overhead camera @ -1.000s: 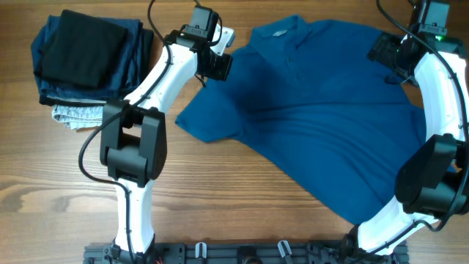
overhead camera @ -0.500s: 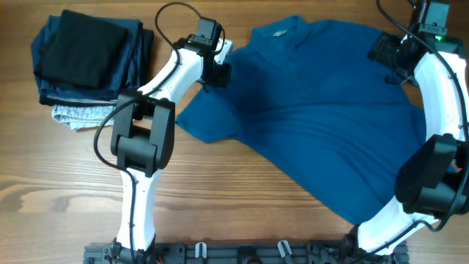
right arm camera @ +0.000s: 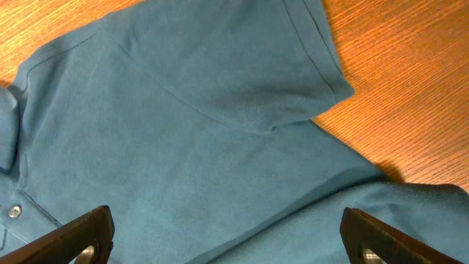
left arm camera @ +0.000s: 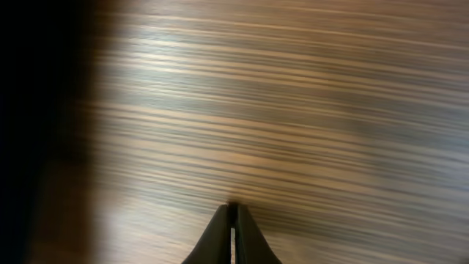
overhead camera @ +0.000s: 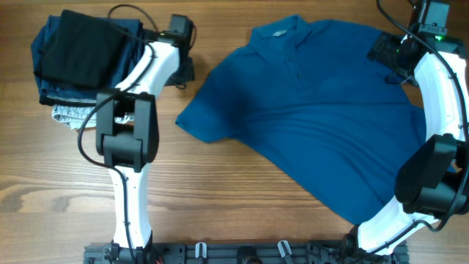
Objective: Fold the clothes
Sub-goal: 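Pull the left shoulder leftward with the left gripper to spread the shirt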
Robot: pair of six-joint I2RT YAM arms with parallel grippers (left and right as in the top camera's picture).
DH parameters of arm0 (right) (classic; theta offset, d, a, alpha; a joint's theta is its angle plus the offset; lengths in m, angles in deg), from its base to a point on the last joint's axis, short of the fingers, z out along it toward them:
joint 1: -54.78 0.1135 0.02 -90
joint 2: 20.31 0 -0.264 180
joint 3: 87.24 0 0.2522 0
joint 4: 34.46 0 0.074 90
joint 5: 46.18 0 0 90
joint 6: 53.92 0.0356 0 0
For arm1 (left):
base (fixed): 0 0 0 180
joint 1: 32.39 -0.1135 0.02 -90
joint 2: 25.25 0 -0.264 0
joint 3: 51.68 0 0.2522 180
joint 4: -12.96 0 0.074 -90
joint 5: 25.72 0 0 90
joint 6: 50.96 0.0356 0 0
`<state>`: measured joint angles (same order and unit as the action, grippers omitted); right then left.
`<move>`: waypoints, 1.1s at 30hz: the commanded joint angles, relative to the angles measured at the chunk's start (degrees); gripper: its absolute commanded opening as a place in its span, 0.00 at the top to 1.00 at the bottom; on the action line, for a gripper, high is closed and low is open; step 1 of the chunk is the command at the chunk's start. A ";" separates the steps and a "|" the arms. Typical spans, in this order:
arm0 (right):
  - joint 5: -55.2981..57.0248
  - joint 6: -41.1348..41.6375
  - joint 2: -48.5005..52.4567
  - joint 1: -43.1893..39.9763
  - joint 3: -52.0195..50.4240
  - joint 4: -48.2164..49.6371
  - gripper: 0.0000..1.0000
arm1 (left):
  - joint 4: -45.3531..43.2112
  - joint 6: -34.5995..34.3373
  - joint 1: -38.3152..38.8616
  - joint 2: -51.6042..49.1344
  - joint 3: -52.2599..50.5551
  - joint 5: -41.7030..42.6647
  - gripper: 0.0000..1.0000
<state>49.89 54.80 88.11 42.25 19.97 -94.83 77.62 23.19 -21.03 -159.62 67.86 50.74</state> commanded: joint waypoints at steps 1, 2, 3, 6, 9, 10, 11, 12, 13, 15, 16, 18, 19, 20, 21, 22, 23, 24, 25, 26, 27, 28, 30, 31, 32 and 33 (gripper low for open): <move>0.59 -0.70 -0.63 -0.09 -0.15 0.09 0.00 | 0.98 -1.53 -1.79 -1.97 -0.83 -1.05 0.96; 0.59 -0.68 -0.63 -0.09 -0.15 0.09 0.00 | 0.76 -1.22 -1.77 -0.74 -0.61 -0.37 0.91; 0.59 -0.72 -0.63 -0.09 -0.15 0.09 0.01 | 0.61 -0.85 -1.64 0.35 -0.35 0.81 0.84; 0.59 -0.72 -0.63 -0.09 -0.15 0.09 0.00 | -0.24 1.57 -1.07 4.11 -0.22 5.97 0.63; 0.59 -0.70 -0.63 -0.09 -0.15 0.09 0.00 | -3.32 10.36 -0.98 6.12 -0.22 22.84 0.32; 0.59 -0.70 -0.63 -0.09 -0.15 0.09 0.01 | -4.00 12.11 -0.85 6.12 -0.22 27.36 0.30; 0.59 -0.70 -0.63 -0.09 -0.15 0.09 0.00 | -4.31 13.25 -0.55 5.97 -0.24 29.66 0.30; 0.59 -0.70 -0.63 -0.07 -0.15 0.09 0.00 | -4.42 14.05 -0.15 5.66 -0.24 29.59 0.31; 0.59 -0.70 -0.63 -0.09 -0.15 0.09 0.00 | -4.52 15.15 0.28 5.38 -0.24 29.38 0.32; 0.59 -0.70 -0.63 -0.09 -0.15 0.09 0.00 | -5.11 17.14 2.43 3.43 -0.44 27.04 0.33; 0.59 -0.68 -0.63 -0.09 -0.15 0.09 0.01 | -5.31 17.11 2.95 3.19 -0.52 25.70 0.33; 0.59 -0.68 -0.63 -0.09 -0.15 0.09 0.00 | -6.29 17.14 4.00 2.21 -0.57 24.30 0.32; 0.59 -0.70 -0.63 -0.09 -0.15 0.09 0.00 | -7.17 17.14 4.50 1.51 -0.57 24.35 0.31; 0.59 -0.70 -0.63 -0.09 -0.15 0.09 0.00 | -7.98 17.14 5.05 1.05 -0.57 24.30 0.30; 0.59 -0.70 -0.63 -0.09 -0.15 0.09 0.00 | -8.61 17.14 5.44 0.46 -0.57 23.69 0.30; 0.59 -0.68 -0.63 -0.09 -0.15 0.09 0.00 | -8.92 17.11 5.79 0.13 -0.57 22.60 0.30; 0.59 -0.70 -0.63 -0.07 -0.15 0.09 0.00 | -9.20 17.09 6.16 -0.42 -0.57 21.27 0.30; 0.59 -0.70 -0.63 -0.07 -0.15 0.09 0.00 | -9.38 17.05 6.36 -0.66 -0.57 20.20 0.31; 0.59 -0.70 -0.63 -0.09 -0.15 0.09 0.00 | -9.60 16.92 6.54 -1.14 -0.57 18.84 0.33; 0.59 -0.70 -0.63 -0.09 -0.15 0.09 0.00 | -9.68 16.90 6.56 -1.38 -0.57 17.81 0.34; 0.59 -0.70 -0.63 -0.09 -0.15 0.09 0.00 | -9.68 16.92 6.51 -1.53 -0.57 16.52 0.35; 0.59 -0.68 -0.63 -0.09 -0.15 0.09 0.00 | -9.62 16.92 6.49 -1.55 -0.57 16.04 0.36; 0.59 -0.70 -0.63 -0.09 -0.15 0.09 0.00 | -9.60 16.92 6.49 -1.55 -0.57 15.98 0.50; 0.59 -0.70 -0.63 -0.07 -0.15 0.09 0.00 | -9.55 16.92 6.49 -1.55 -0.57 15.98 0.58; 0.59 -0.68 -0.63 -0.09 -0.15 0.09 0.00 | -9.35 16.92 6.49 -1.55 -0.57 16.00 0.64; 0.59 -0.70 -0.63 -0.09 -0.15 0.09 0.00 | -9.25 16.92 6.49 -1.57 -0.66 15.98 0.69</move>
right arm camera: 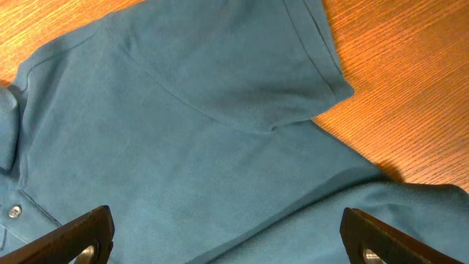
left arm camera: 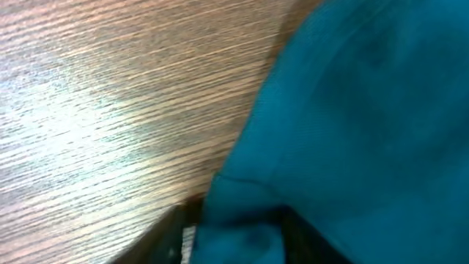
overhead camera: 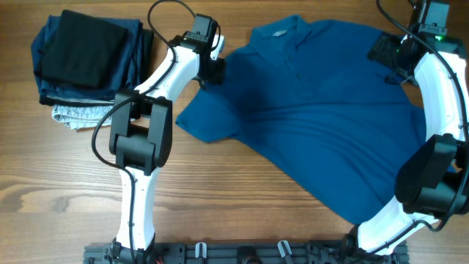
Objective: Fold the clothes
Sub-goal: 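Pull the left shoulder leftward with the left gripper to spread the shirt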
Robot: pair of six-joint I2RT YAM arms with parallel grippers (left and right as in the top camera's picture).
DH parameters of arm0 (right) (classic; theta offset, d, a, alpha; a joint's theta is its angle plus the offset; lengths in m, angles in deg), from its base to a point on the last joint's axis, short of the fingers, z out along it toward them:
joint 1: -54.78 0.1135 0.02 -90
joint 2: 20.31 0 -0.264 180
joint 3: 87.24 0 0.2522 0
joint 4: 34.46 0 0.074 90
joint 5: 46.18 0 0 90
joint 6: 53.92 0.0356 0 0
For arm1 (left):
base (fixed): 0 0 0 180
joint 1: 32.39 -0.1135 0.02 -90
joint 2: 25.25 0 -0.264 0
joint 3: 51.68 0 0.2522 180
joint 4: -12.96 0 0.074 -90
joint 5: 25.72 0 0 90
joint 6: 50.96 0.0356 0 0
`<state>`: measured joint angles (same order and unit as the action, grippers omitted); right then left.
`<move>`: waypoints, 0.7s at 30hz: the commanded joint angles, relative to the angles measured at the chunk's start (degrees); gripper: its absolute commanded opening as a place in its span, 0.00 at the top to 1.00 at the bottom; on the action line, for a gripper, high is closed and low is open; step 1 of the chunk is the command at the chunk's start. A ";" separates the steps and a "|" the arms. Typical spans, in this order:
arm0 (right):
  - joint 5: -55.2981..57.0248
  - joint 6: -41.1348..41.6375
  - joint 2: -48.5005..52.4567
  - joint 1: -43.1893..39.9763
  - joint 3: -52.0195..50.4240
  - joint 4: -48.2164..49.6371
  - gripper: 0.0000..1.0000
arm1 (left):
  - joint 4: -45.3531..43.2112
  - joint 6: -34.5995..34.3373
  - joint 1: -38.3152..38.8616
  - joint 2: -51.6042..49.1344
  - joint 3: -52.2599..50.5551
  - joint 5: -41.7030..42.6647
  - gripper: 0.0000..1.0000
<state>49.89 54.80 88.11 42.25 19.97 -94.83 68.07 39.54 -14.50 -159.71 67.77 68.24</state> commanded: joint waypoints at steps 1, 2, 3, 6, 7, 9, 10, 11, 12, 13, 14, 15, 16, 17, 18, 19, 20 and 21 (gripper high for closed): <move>0.59 -0.70 -0.63 -0.09 -0.15 0.09 0.00 | 0.55 0.57 -0.04 -1.49 -0.79 -1.55 0.75; 0.59 -0.68 -0.63 -0.09 -0.15 0.09 0.00 | 0.68 0.57 -0.04 -1.49 -1.05 -1.62 0.77; 0.59 -0.70 -0.63 -0.09 -0.15 0.09 0.00 | 0.63 0.57 -0.04 -1.49 -1.68 -2.14 0.78; 0.59 -0.70 -0.63 -0.07 -0.15 0.09 0.00 | 0.66 0.57 -0.15 -1.49 -3.30 -3.65 0.82; 0.59 -0.70 -0.63 -0.09 -0.15 0.09 0.00 | 0.61 0.57 -0.15 -1.49 -3.91 -4.28 0.83; 0.59 -0.70 -0.63 -0.09 -0.15 0.09 0.00 | 0.42 0.57 -0.15 -1.49 -5.42 -5.68 0.85; 0.59 -0.72 -0.63 -0.09 -0.15 0.09 0.00 | 0.39 0.57 -0.15 -1.49 -6.10 -6.75 0.86; 0.59 -0.68 -0.63 -0.09 -0.15 0.09 0.00 | 0.44 0.31 -0.33 -1.49 -6.78 -8.55 0.87; 0.59 -0.68 -0.63 -0.09 -0.15 0.09 0.00 | 0.46 -0.35 -0.70 -1.49 -7.30 -9.79 0.88; 0.59 -0.70 -0.63 -0.09 -0.15 0.09 0.00 | 0.50 -1.31 -1.07 -1.49 -7.52 -10.43 0.89; 0.59 -0.70 -0.63 -0.09 -0.15 0.09 0.01 | 0.72 -2.40 -1.75 -1.49 -7.61 -10.51 0.89; 0.59 -0.70 -0.63 -0.09 -0.15 0.09 0.00 | 1.05 -3.56 -2.49 -1.49 -7.61 -10.51 0.90; 0.59 -0.70 -0.63 -0.09 -0.15 0.09 0.00 | 1.42 -4.96 -3.37 -1.49 -7.61 -10.49 0.92; 0.59 -0.70 -0.63 -0.09 -0.15 0.09 0.00 | 2.12 -6.54 -4.55 -1.49 -7.61 -10.51 0.93; 0.59 -0.70 -0.63 -0.09 -0.15 0.09 0.00 | 2.86 -7.72 -5.73 -1.49 -7.63 -10.47 0.94; 0.59 -0.70 -0.63 -0.09 -0.15 0.09 0.00 | 3.26 -8.72 -6.88 -1.49 -7.87 -10.49 0.94; 0.59 -0.70 -0.63 -0.09 -0.15 0.09 0.00 | 3.56 -8.68 -7.87 -1.49 -8.17 -10.32 0.96; 0.59 -0.70 -0.63 -0.09 -0.15 0.09 0.00 | 4.28 -8.68 -8.85 -1.49 -8.39 -10.32 0.96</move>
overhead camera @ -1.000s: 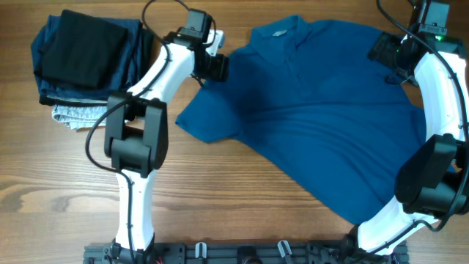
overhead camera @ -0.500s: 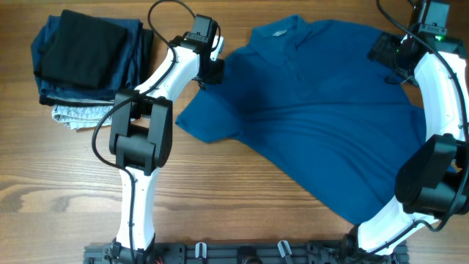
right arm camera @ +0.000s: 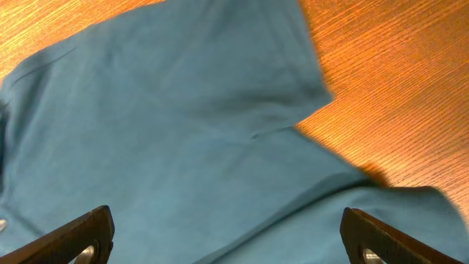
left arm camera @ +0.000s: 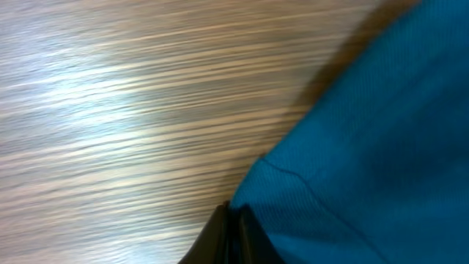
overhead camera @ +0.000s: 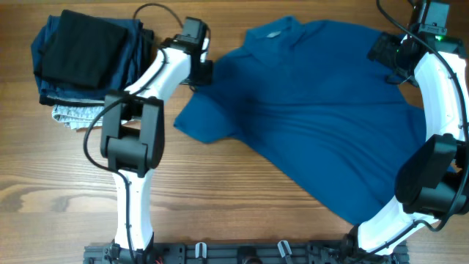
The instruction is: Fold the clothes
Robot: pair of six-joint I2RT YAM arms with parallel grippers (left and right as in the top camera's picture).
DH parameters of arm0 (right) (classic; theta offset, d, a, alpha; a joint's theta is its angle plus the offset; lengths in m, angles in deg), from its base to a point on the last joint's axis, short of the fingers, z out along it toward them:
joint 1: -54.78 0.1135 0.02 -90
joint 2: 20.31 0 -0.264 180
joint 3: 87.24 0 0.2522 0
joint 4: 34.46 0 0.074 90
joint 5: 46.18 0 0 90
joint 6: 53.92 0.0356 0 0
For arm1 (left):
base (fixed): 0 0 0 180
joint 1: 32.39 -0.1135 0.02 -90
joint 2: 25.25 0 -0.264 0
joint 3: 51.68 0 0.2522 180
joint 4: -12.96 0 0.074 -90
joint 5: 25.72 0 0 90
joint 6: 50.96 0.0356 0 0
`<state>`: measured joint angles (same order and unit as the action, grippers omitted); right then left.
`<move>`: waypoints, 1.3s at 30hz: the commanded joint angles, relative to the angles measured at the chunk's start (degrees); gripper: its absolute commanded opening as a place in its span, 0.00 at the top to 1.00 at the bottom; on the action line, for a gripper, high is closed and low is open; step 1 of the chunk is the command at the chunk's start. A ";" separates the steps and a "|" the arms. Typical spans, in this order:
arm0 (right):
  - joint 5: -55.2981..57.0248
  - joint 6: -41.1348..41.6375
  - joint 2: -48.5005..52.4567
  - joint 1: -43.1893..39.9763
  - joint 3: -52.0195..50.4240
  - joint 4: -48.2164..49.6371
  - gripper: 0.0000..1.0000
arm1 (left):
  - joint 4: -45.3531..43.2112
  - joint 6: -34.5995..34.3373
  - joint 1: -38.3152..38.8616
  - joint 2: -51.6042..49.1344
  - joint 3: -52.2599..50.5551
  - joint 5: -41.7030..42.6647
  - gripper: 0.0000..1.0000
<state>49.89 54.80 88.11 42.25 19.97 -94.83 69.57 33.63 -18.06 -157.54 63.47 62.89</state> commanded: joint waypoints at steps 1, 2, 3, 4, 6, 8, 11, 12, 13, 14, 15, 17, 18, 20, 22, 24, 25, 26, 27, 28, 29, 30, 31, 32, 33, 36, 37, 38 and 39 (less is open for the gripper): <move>0.59 -0.70 -0.63 -0.09 -0.15 0.09 0.00 | 3.26 -2.78 -6.25 -3.65 -4.44 -4.96 0.96; 0.59 -0.72 -0.63 -0.09 -0.15 0.07 0.01 | 3.56 -2.80 -7.26 -3.65 -4.81 -4.96 0.96; 0.59 -0.72 -0.63 -0.09 -0.15 0.09 0.00 | 4.20 -2.80 -8.04 -3.65 -4.85 -4.96 0.96; 0.59 -0.70 -0.63 -0.09 -0.15 0.09 0.00 | 4.81 -2.82 -8.79 -3.65 -4.87 -4.96 0.96; 0.59 -0.70 -0.63 -0.07 -0.15 0.09 0.00 | 6.25 -4.22 -10.60 -3.65 -4.96 -4.98 0.96; 0.59 -0.70 -0.63 -0.09 -0.15 0.09 0.00 | 7.91 -6.27 -12.44 -3.65 -5.05 -5.16 0.96; 0.59 -0.70 -0.63 -0.09 -0.15 0.09 0.00 | 8.70 -8.39 -13.73 -3.61 -5.07 -5.11 0.96; 0.59 -0.70 -0.63 -0.09 -0.15 0.09 0.00 | 8.68 -8.39 -13.70 -3.50 -5.05 -5.11 0.96; 0.59 -0.68 -0.63 -0.09 -0.15 0.09 0.00 | 8.63 -8.39 -13.53 -2.95 -5.05 -5.09 0.96; 0.59 -0.70 -0.63 -0.07 -0.15 0.09 0.00 | 8.24 -8.39 -12.98 -1.84 -5.03 -5.09 0.94; 0.59 -0.70 -0.63 -0.09 -0.15 0.09 0.00 | 7.85 -8.39 -12.33 -0.46 -4.96 -5.09 0.90; 0.59 -0.68 -0.63 -0.09 -0.15 0.09 0.00 | 7.13 -8.35 -11.04 2.01 -4.94 -5.11 0.89; 0.59 -0.70 -0.63 -0.09 -0.15 0.09 0.00 | 6.56 -8.37 -9.79 4.33 -4.94 -5.11 0.87; 0.59 -0.70 -0.63 -0.09 -0.15 0.09 0.00 | 5.27 -8.37 -7.69 8.46 -4.94 -5.09 0.84; 0.59 -0.68 -0.63 -0.09 -0.15 0.09 0.01 | 4.31 -8.39 -4.98 12.87 -4.94 -5.09 0.80; 0.59 -0.68 -0.63 -0.09 -0.15 0.09 0.00 | 4.44 -8.37 -1.44 16.59 -4.96 -4.81 0.65; 0.59 -0.70 -0.63 -0.09 -0.15 0.09 0.00 | 4.55 -8.37 -0.22 17.57 -4.94 -4.46 0.57; 0.59 -0.70 -0.63 -0.09 -0.15 0.09 0.00 | 4.74 -8.37 1.38 18.47 -4.96 -4.46 0.51; 0.59 -0.68 -0.63 -0.09 -0.15 0.09 0.00 | 4.94 -8.37 2.73 18.99 -4.96 -4.48 0.35; 0.59 -0.70 -0.63 -0.09 -0.15 0.09 0.00 | 5.14 -8.37 3.85 19.06 -4.96 -4.48 0.18; 0.59 -0.72 -0.63 -0.09 -0.15 0.09 0.00 | 5.79 -8.35 4.98 19.04 -4.96 -4.48 0.00; 0.59 -0.70 -0.63 -0.09 -0.15 0.09 0.00 | 6.73 -8.35 5.68 19.04 -4.96 -4.50 0.00; 0.59 -0.70 -0.63 -0.09 -0.15 0.09 0.00 | 7.65 -8.35 6.14 19.04 -4.96 -4.50 0.00; -0.26 -0.63 -0.63 -0.09 -0.15 -0.13 0.00 | 8.44 -8.37 6.45 19.04 -4.96 -4.50 0.00; -1.46 -0.72 -0.63 -0.07 -0.15 -0.70 0.00 | 8.46 -8.37 6.51 19.04 -4.96 -4.50 0.00; -2.23 -6.71 -0.66 -0.22 -0.15 -7.19 0.11 | 8.46 -8.37 6.56 19.04 -4.96 -4.50 0.00; -0.83 -4.04 -0.66 -0.57 -0.15 -10.25 0.28 | 8.44 -8.37 6.56 19.04 -4.96 -4.48 0.00; 0.37 0.20 -0.66 -1.07 -0.15 -12.83 0.29 | 8.46 -8.39 6.56 19.04 -4.96 -4.48 0.00; 1.38 3.21 -0.66 -1.75 -0.15 -15.13 0.29 | 8.46 -8.37 6.56 19.04 -4.96 -4.48 0.00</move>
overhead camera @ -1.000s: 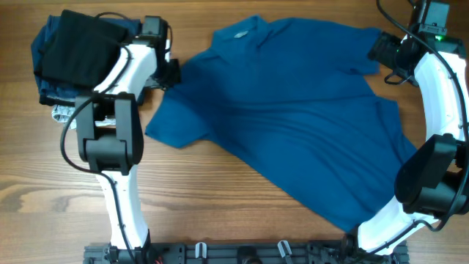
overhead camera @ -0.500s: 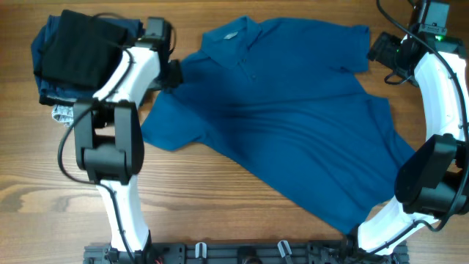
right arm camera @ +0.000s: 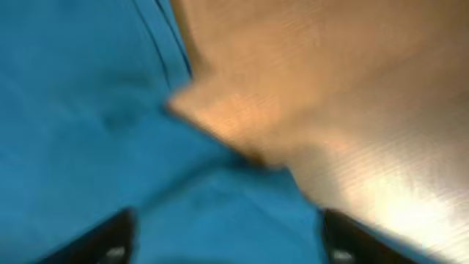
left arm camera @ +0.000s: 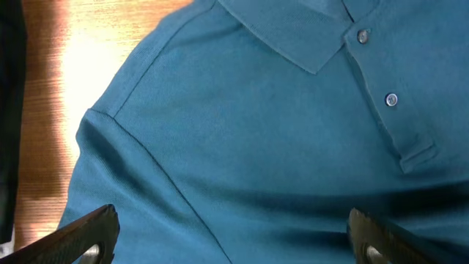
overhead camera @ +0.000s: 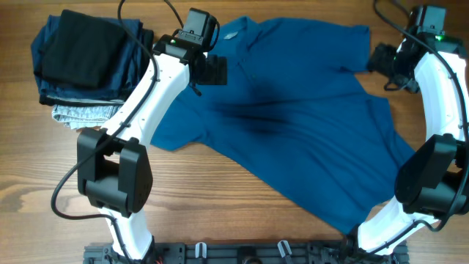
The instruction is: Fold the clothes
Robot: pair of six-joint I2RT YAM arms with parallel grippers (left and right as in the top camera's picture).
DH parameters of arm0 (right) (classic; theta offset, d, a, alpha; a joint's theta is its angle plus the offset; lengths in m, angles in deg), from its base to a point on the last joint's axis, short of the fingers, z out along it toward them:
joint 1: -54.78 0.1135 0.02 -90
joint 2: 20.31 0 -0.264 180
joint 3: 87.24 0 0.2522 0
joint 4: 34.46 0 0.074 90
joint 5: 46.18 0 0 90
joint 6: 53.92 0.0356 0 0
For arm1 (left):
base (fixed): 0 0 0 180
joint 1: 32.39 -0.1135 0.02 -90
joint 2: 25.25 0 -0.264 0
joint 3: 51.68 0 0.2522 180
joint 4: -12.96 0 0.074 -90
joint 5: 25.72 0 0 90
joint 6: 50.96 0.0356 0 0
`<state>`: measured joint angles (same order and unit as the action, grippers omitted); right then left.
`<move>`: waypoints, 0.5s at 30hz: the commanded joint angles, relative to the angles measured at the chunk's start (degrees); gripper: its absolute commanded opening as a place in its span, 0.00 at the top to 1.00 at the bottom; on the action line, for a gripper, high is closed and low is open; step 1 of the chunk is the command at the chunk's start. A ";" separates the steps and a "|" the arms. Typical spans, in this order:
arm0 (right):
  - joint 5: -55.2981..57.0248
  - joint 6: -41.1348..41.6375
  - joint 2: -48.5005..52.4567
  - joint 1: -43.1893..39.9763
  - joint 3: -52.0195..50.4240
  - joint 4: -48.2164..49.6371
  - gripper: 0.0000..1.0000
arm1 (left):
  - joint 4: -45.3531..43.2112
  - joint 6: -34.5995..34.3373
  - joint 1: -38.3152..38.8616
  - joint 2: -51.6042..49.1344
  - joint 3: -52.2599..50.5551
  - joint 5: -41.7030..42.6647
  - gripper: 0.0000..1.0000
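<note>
A blue polo shirt [overhead camera: 293,125] lies spread face up across the table, with its collar [overhead camera: 236,34] at the far edge. My left gripper [overhead camera: 212,71] hovers open over the shirt's left shoulder. In the left wrist view the open left gripper [left arm camera: 231,238] has shirt fabric [left arm camera: 256,147] below it, with the collar [left arm camera: 286,29] and placket buttons [left arm camera: 391,99] ahead. My right gripper [overhead camera: 381,60] is open by the right sleeve. The right wrist view is blurred, showing the right gripper [right arm camera: 227,243] above blue cloth [right arm camera: 88,110] and bare wood.
A stack of folded clothes [overhead camera: 80,51], black on top of navy, sits at the far left, with a pale patterned garment [overhead camera: 72,112] under its near side. The wooden table [overhead camera: 220,198] shows in front of the shirt. The arm bases stand at the near edge.
My left gripper was shut on the shirt's left shoulder edge and is now open above that shoulder. The shirt lies further left. My right gripper has shifted left by the right sleeve.
My left gripper was shut over bare wood beside the stack. It was then at the shirt's left shoulder with fabric in its jaws, then shut on that edge. Now it is open and the shirt sits further left. The right gripper stayed open by the right sleeve.
</note>
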<state>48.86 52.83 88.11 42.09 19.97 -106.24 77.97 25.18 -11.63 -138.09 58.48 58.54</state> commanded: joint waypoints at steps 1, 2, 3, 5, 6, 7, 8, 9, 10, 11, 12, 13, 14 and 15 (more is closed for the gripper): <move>2.99 7.87 -0.66 -2.69 -0.17 -6.34 0.29 | 0.07 0.09 0.13 -0.42 0.02 -0.13 0.00; 2.86 9.05 -0.66 -3.96 -0.22 -7.98 0.29 | 0.04 0.09 0.13 -0.42 0.02 -0.13 0.00; 2.47 9.11 -0.63 -5.05 -0.22 -8.76 0.28 | 0.07 0.09 0.13 -0.42 0.02 -0.13 0.00; 2.01 8.07 -0.63 -7.58 -0.22 -9.53 0.25 | 0.04 0.09 0.11 -0.42 0.02 -0.13 0.00; 1.84 6.78 -0.63 -8.55 -0.22 -9.99 0.25 | 0.04 0.09 0.13 -0.42 0.02 -0.13 0.00; 1.31 4.57 -0.63 -9.73 -0.22 -10.80 0.25 | 0.04 0.09 0.13 -0.42 0.02 -0.13 0.00; 0.81 2.64 -0.63 -10.82 -0.22 -11.93 0.25 | 0.07 0.09 0.13 -0.42 0.02 -0.13 0.00; 0.46 1.31 -0.63 -11.65 -0.22 -12.94 0.25 | 0.04 0.09 0.13 -0.42 0.02 -0.13 0.00; 0.31 0.59 -0.63 -12.59 -0.22 -13.70 0.26 | 0.04 0.09 0.13 -0.42 0.02 -0.13 0.00; 0.31 -0.37 -0.63 -13.33 -0.22 -14.16 0.29 | 0.04 0.09 0.13 -0.42 0.02 -0.13 0.00; 0.33 -1.51 -0.63 -13.88 -0.22 -14.34 0.38 | 0.07 0.09 0.13 -0.42 0.02 -0.13 0.00; 0.33 -3.78 -0.63 -14.16 -0.22 -14.25 0.47 | 0.04 0.09 0.13 -0.42 0.02 -0.13 0.00; 0.20 -7.50 -0.63 -14.19 -0.22 -13.92 0.48 | 0.07 0.09 0.13 -0.42 0.02 -0.13 0.00; -0.13 -9.22 -0.63 -14.19 -0.22 -13.70 0.45 | 0.07 0.09 0.13 -0.42 0.02 -0.13 0.00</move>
<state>49.43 51.47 88.11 28.04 19.97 -120.36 77.99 25.18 -11.63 -138.09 58.48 58.52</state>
